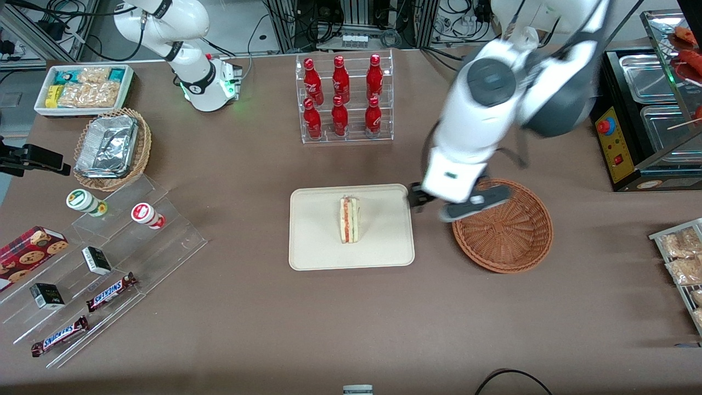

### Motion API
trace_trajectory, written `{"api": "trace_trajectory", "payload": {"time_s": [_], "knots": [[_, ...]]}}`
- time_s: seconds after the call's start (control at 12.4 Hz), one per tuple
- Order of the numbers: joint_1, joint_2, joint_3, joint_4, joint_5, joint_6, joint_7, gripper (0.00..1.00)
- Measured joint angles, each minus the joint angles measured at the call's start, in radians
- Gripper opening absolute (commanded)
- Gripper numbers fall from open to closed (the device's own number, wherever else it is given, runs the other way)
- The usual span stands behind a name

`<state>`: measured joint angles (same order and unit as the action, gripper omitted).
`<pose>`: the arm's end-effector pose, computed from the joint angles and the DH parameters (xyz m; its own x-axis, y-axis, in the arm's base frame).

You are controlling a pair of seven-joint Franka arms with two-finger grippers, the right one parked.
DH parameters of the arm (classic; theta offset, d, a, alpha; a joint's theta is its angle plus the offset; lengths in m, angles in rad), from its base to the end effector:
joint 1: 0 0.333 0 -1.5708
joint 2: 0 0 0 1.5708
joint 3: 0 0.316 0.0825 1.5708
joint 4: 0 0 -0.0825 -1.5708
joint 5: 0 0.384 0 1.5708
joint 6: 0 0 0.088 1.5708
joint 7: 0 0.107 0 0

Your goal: Place sandwich from basket to tray

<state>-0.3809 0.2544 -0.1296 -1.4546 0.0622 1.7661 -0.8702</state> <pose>0.5697 -0.3018 0.5463 0.9358 0.3473 0.0603 0.3463 -0.9378 0.0264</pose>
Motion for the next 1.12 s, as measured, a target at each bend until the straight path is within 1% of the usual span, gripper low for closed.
{"api": "trace_trajectory", "payload": {"time_s": [0.4, 0.64, 0.88, 1.12], "knots": [[0.163, -0.131, 0.002, -0.029, -0.015, -0.182, 0.278, 1.0], [0.264, -0.218, 0.003, -0.089, -0.033, -0.214, 0.466, 1.0], [0.321, -0.274, 0.004, -0.113, -0.042, -0.255, 0.594, 1.0], [0.381, -0.302, 0.008, -0.114, -0.058, -0.27, 0.711, 1.0]]}}
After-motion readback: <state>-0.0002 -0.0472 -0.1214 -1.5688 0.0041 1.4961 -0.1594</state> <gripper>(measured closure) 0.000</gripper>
